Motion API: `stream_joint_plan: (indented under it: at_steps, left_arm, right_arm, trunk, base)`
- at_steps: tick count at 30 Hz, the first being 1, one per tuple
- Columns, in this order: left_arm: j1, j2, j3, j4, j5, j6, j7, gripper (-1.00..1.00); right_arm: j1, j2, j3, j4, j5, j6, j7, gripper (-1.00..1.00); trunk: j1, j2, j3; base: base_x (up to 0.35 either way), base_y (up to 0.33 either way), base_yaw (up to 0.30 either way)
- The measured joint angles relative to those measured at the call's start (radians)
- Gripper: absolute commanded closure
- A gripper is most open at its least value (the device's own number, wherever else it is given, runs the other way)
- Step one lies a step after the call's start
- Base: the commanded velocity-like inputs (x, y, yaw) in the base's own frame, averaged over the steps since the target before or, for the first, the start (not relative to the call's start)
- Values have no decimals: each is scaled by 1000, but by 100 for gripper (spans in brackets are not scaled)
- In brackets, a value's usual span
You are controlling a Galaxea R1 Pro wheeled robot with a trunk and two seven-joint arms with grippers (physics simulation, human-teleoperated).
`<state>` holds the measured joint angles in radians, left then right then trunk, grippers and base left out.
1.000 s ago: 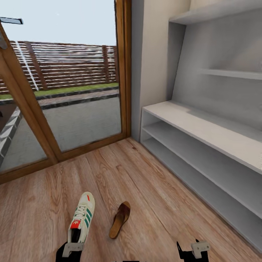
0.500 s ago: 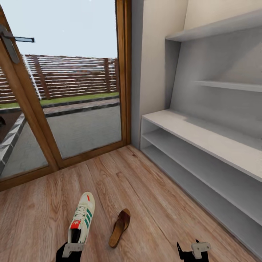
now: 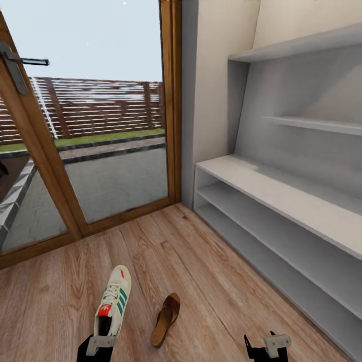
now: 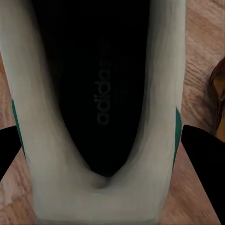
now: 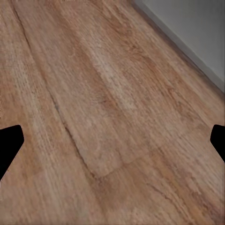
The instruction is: Pick up the two gym shoes and the two sandals from the corridor floor and place them onto the hallstand (shoe rack) in the corridor, making sure they are on the rack and not on the floor. Arrange them so the two gym shoes are next to each other and the two sandals are next to each other.
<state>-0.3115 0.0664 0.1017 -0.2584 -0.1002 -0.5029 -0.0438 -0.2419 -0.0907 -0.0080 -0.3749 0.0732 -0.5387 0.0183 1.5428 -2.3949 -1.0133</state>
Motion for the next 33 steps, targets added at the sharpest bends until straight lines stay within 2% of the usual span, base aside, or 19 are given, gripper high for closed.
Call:
stream_joint_plan:
  at_steps: [7,18,33]
  left_arm:
    - [0,0,0,0,0,0,0,100]
    - [0,0,0,0,0,0,0,100]
    - [1,0,0,0,0,0,-1,100]
  right_arm:
    - [0,0,0,0,0,0,1,-100]
    - [0,0,1,-2,0,0,0,-100]
    - [0,0,1,-1,2,0,2,-100]
  trunk:
    - [-27,49,22]
    - [-69,126,56]
    - [-123,224,100]
  base:
    - [0,0,-36]
    - [0,0,-187]
    - [0,0,-18]
